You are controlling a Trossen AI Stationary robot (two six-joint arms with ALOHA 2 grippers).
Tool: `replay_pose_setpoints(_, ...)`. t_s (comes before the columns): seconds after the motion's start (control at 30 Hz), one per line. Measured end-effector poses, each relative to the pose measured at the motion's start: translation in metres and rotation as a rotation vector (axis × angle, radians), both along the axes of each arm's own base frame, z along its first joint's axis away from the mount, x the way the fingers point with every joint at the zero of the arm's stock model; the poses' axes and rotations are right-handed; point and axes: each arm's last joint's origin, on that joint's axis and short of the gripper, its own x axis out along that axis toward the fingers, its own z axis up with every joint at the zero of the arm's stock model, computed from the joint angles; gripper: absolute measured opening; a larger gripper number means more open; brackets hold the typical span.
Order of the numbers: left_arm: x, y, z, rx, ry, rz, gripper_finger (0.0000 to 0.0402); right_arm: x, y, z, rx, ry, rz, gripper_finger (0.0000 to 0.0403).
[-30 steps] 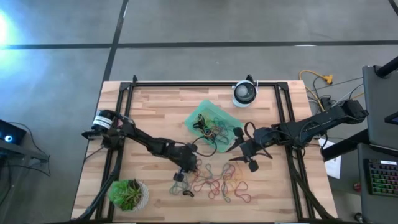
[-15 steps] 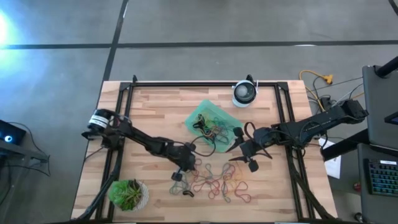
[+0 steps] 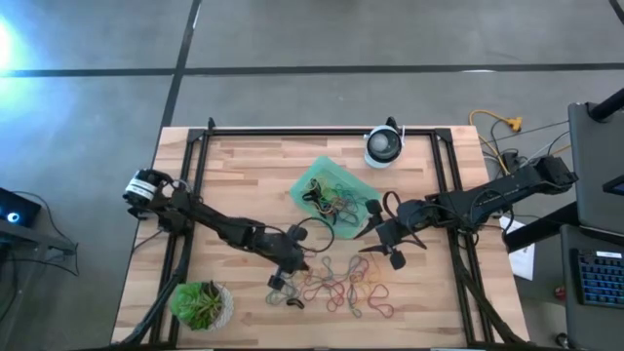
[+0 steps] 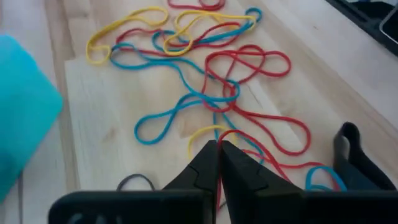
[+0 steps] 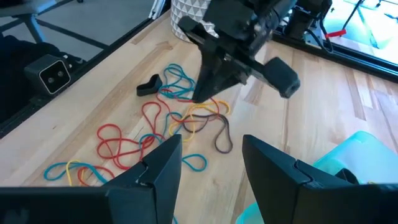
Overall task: Pick and place rubber bands into bin
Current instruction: Put the red rubber band into the blue bin
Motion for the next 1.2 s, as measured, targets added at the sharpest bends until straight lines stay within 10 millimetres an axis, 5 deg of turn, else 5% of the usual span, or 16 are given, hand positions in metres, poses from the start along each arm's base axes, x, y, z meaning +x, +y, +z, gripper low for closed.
replay_pose_setpoints(0.77,-0.018,-0.007,0.073,0.310,-0.416,0.221,0.0000,0.000,0.000,-0.001,0.017,0.017,-0.011,0.0164)
replay_pose_setpoints(1.2,-0.010,0.066,0.101,0.472,-0.475,0.486,0.0000,-0.001,0.000,-0.002,0.032,0.036,-0.021,0.0164)
